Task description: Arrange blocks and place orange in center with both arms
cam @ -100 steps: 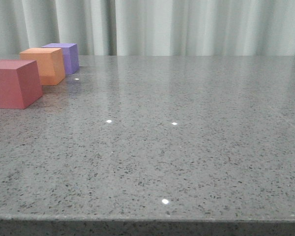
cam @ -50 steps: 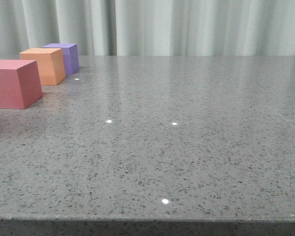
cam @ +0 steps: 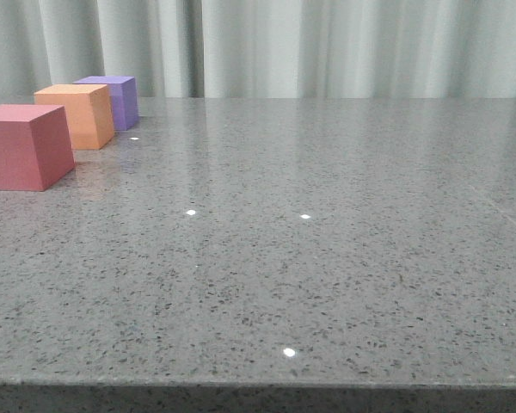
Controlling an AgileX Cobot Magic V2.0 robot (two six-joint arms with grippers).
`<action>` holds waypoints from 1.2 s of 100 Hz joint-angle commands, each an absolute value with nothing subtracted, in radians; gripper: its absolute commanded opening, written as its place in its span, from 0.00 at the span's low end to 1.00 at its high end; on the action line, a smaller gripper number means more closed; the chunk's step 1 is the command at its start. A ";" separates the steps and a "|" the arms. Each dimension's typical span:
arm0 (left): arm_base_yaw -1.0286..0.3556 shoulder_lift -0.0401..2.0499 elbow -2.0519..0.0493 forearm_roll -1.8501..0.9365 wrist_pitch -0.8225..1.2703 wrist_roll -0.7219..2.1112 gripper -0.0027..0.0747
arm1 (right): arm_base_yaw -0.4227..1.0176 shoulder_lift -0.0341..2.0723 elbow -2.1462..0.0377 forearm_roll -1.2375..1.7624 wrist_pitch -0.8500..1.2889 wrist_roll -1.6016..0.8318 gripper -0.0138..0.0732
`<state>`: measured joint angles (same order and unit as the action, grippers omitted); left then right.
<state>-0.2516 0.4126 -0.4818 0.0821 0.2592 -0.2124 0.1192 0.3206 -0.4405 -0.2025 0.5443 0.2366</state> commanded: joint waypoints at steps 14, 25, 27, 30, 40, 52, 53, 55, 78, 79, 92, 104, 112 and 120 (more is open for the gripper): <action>-0.255 0.386 -0.495 0.086 0.173 -0.213 0.01 | 0.111 0.326 -0.466 -0.226 0.464 0.232 0.03; -0.255 0.386 -0.495 0.086 0.180 -0.213 0.01 | 0.111 0.326 -0.466 -0.226 0.464 0.232 0.03; -0.255 0.386 -0.495 0.086 0.180 -0.213 0.01 | 0.111 0.326 -0.466 -0.226 0.464 0.232 0.03; -0.255 0.386 -0.495 0.086 0.180 -0.213 0.01 | 0.111 0.326 -0.466 -0.226 0.464 0.232 0.03; -0.255 0.386 -0.495 0.086 0.180 -0.213 0.01 | 0.111 0.326 -0.466 -0.226 0.464 0.232 0.03; -0.255 0.386 -0.495 0.082 0.180 -0.213 0.01 | 0.111 0.326 -0.466 -0.226 0.464 0.232 0.03; -0.255 0.386 -0.495 0.082 0.180 -0.213 0.01 | 0.111 0.326 -0.466 -0.226 0.464 0.232 0.03; -0.255 0.386 -0.495 0.082 0.180 -0.213 0.01 | 0.111 0.326 -0.466 -0.226 0.464 0.232 0.03; -0.255 0.386 -0.495 0.082 0.180 -0.213 0.01 | 0.111 0.326 -0.466 -0.226 0.464 0.232 0.03; -0.255 0.386 -0.495 0.082 0.180 -0.213 0.01 | 0.111 0.326 -0.466 -0.226 0.464 0.232 0.03; -0.255 0.386 -0.495 0.082 0.180 -0.213 0.01 | 0.111 0.326 -0.466 -0.226 0.464 0.232 0.03; -0.255 0.384 -0.495 0.099 0.159 -0.213 0.01 | 0.111 0.326 -0.466 -0.226 0.464 0.232 0.03; -0.255 0.384 -0.494 0.107 0.146 -0.213 0.01 | 0.111 0.326 -0.466 -0.226 0.464 0.232 0.03; -0.245 0.384 -0.489 0.105 0.143 -0.213 0.01 | 0.111 0.326 -0.466 -0.226 0.464 0.232 0.03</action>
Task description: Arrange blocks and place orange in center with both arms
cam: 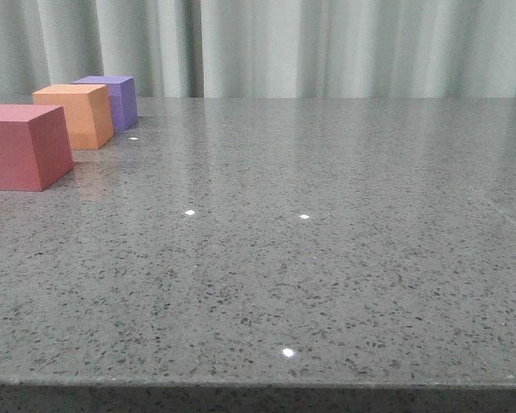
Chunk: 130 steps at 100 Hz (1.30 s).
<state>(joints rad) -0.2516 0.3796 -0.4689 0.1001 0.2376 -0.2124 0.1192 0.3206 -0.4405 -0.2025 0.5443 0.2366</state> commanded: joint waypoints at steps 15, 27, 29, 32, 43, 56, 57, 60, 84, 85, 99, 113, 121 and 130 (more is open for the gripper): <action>-0.204 0.351 -0.418 0.015 0.056 -0.054 0.01 | 0.111 0.326 -0.466 -0.226 0.464 0.232 0.03; -0.168 0.298 -0.313 -0.013 -0.049 -0.015 0.01 | 0.111 0.326 -0.466 -0.226 0.464 0.232 0.03; -0.161 0.289 -0.302 -0.013 -0.059 -0.015 0.01 | 0.111 0.326 -0.466 -0.226 0.464 0.232 0.03; -0.152 0.276 -0.275 -0.013 -0.066 -0.015 0.01 | 0.111 0.326 -0.466 -0.226 0.464 0.232 0.03; -0.125 0.212 -0.203 -0.013 -0.069 -0.015 0.01 | 0.111 0.326 -0.466 -0.226 0.464 0.232 0.03; -0.072 0.125 -0.119 -0.022 -0.069 -0.015 0.01 | 0.111 0.326 -0.466 -0.226 0.464 0.232 0.03; -0.069 0.116 -0.114 -0.022 -0.069 -0.015 0.01 | 0.111 0.326 -0.466 -0.226 0.464 0.232 0.03; -0.059 0.098 -0.092 -0.022 -0.069 -0.015 0.01 | 0.111 0.326 -0.466 -0.226 0.464 0.232 0.03; -0.040 -0.043 0.030 -0.022 -0.082 -0.017 0.01 | 0.111 0.326 -0.466 -0.226 0.464 0.232 0.03; -0.040 -0.042 0.033 -0.020 -0.086 -0.017 0.01 | 0.111 0.326 -0.466 -0.226 0.464 0.232 0.03; -0.047 -0.041 0.046 0.000 -0.074 -0.017 0.01 | 0.111 0.326 -0.466 -0.226 0.464 0.232 0.03; -0.049 -0.041 0.046 0.009 -0.090 -0.017 0.01 | 0.111 0.326 -0.466 -0.226 0.464 0.232 0.03; -0.049 -0.041 0.046 0.009 -0.090 -0.017 0.01 | 0.111 0.326 -0.466 -0.226 0.464 0.232 0.03; -0.049 -0.041 0.046 0.009 -0.090 -0.017 0.01 | 0.111 0.326 -0.466 -0.226 0.464 0.232 0.03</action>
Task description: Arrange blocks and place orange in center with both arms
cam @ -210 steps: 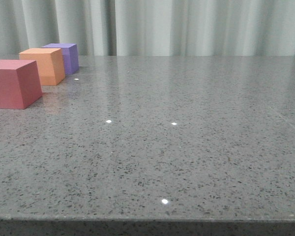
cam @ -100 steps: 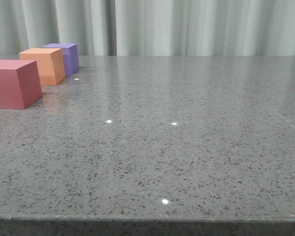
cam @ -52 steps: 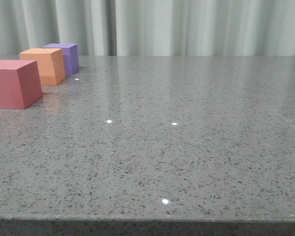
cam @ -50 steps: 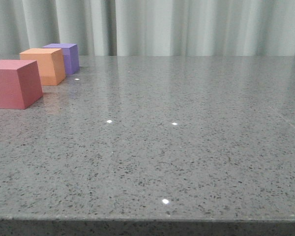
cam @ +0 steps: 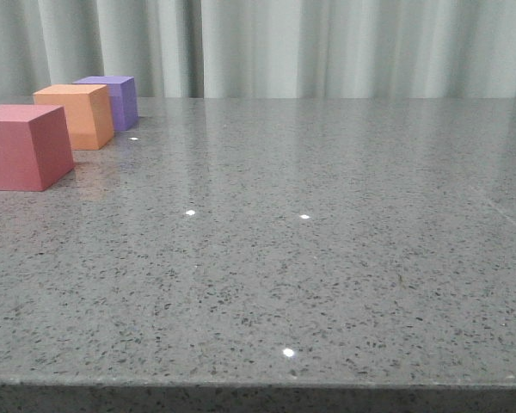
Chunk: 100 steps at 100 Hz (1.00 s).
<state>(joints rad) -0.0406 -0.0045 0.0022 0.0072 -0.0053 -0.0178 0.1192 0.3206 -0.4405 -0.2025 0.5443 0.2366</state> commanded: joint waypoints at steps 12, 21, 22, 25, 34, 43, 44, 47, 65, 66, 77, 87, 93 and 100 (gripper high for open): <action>-0.049 -0.041 0.046 0.009 -0.090 -0.017 0.01 | 0.111 0.326 -0.466 -0.226 0.464 0.232 0.03; -0.049 -0.041 0.046 0.009 -0.090 -0.017 0.01 | 0.111 0.326 -0.466 -0.226 0.464 0.232 0.03; -0.049 -0.041 0.046 0.009 -0.090 -0.017 0.01 | 0.111 0.326 -0.466 -0.226 0.464 0.232 0.03; -0.049 -0.041 0.046 0.009 -0.090 -0.017 0.01 | 0.111 0.326 -0.466 -0.226 0.464 0.232 0.03; -0.049 -0.041 0.046 0.009 -0.090 -0.017 0.01 | 0.111 0.326 -0.466 -0.226 0.464 0.232 0.03; -0.049 -0.041 0.046 0.009 -0.090 -0.017 0.01 | 0.111 0.326 -0.466 -0.226 0.464 0.232 0.03; -0.049 -0.041 0.046 0.009 -0.090 -0.017 0.01 | 0.111 0.326 -0.466 -0.226 0.464 0.232 0.03; -0.049 -0.041 0.046 0.009 -0.090 -0.017 0.01 | 0.111 0.326 -0.466 -0.226 0.464 0.232 0.03; -0.049 -0.041 0.046 0.009 -0.090 -0.017 0.01 | 0.111 0.326 -0.466 -0.226 0.464 0.232 0.03; -0.049 -0.041 0.046 0.009 -0.090 -0.017 0.01 | 0.111 0.326 -0.466 -0.226 0.464 0.232 0.03; -0.049 -0.041 0.046 0.009 -0.090 -0.017 0.01 | 0.111 0.326 -0.466 -0.226 0.464 0.232 0.03; -0.049 -0.041 0.046 0.009 -0.090 -0.017 0.01 | 0.111 0.326 -0.461 -0.226 0.463 0.232 0.03; -0.049 -0.041 0.046 0.009 -0.090 -0.017 0.01 | 0.111 0.326 -0.455 -0.225 0.458 0.232 0.03; -0.049 -0.041 0.046 0.009 -0.090 -0.017 0.01 | 0.110 0.319 -0.444 -0.224 0.440 0.231 0.03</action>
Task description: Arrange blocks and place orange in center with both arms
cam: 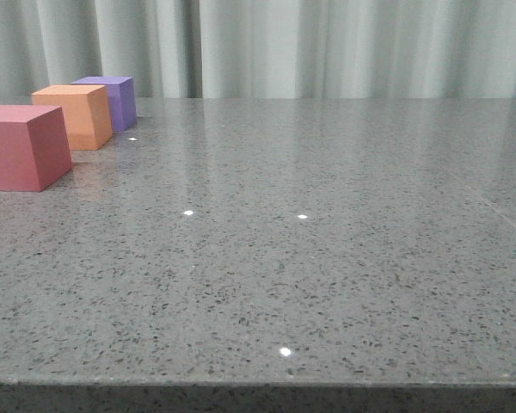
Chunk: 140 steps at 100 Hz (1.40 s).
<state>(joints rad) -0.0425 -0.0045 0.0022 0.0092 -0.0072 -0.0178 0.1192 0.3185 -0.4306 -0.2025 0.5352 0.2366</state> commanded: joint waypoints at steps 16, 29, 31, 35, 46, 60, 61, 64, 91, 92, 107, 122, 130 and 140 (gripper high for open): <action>-0.049 -0.041 0.046 0.009 -0.090 -0.017 0.01 | 0.073 0.248 -0.379 -0.157 0.279 0.208 0.03; -0.049 -0.041 0.046 0.009 -0.090 -0.017 0.01 | 0.023 0.174 -0.310 -0.039 0.187 0.134 0.03; -0.049 -0.041 0.046 0.009 -0.090 -0.017 0.01 | 0.020 0.163 -0.298 -0.030 0.177 0.129 0.03; -0.049 -0.041 0.046 0.009 -0.090 -0.017 0.01 | 0.017 0.139 -0.274 -0.027 0.162 0.127 0.03; -0.049 -0.041 0.046 0.009 -0.090 -0.017 0.01 | 0.019 0.069 -0.215 -0.028 0.146 0.127 0.03; -0.049 -0.041 0.046 0.009 -0.090 -0.017 0.01 | 0.033 -0.021 -0.150 -0.028 0.142 0.127 0.03; -0.049 -0.041 0.046 0.009 -0.090 -0.017 0.01 | 0.032 -0.025 -0.147 -0.028 0.141 0.127 0.03; -0.049 -0.041 0.046 0.009 -0.090 -0.017 0.01 | 0.037 -0.035 -0.133 -0.028 0.135 0.127 0.03; -0.049 -0.041 0.046 0.009 -0.090 -0.017 0.01 | 0.075 -0.031 0.012 -0.027 -0.054 0.128 0.03; -0.049 -0.041 0.046 0.009 -0.090 -0.017 0.01 | 0.076 -0.031 0.012 -0.027 -0.057 0.128 0.03; -0.049 -0.041 0.046 0.009 -0.090 -0.017 0.01 | 0.076 -0.031 0.009 -0.027 -0.061 0.128 0.03; -0.049 -0.041 0.046 0.009 -0.090 -0.017 0.01 | 0.076 -0.031 0.009 -0.027 -0.104 0.128 0.03; -0.049 -0.041 0.046 0.009 -0.090 -0.017 0.01 | 0.076 -0.031 0.009 -0.027 -0.106 0.128 0.03; -0.049 -0.041 0.046 0.009 -0.090 -0.017 0.01 | 0.076 -0.031 0.009 -0.027 -0.106 0.128 0.03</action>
<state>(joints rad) -0.0425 -0.0045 0.0022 0.0092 -0.0087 -0.0178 0.0719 -0.0109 0.0276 -0.0247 -0.0175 0.1400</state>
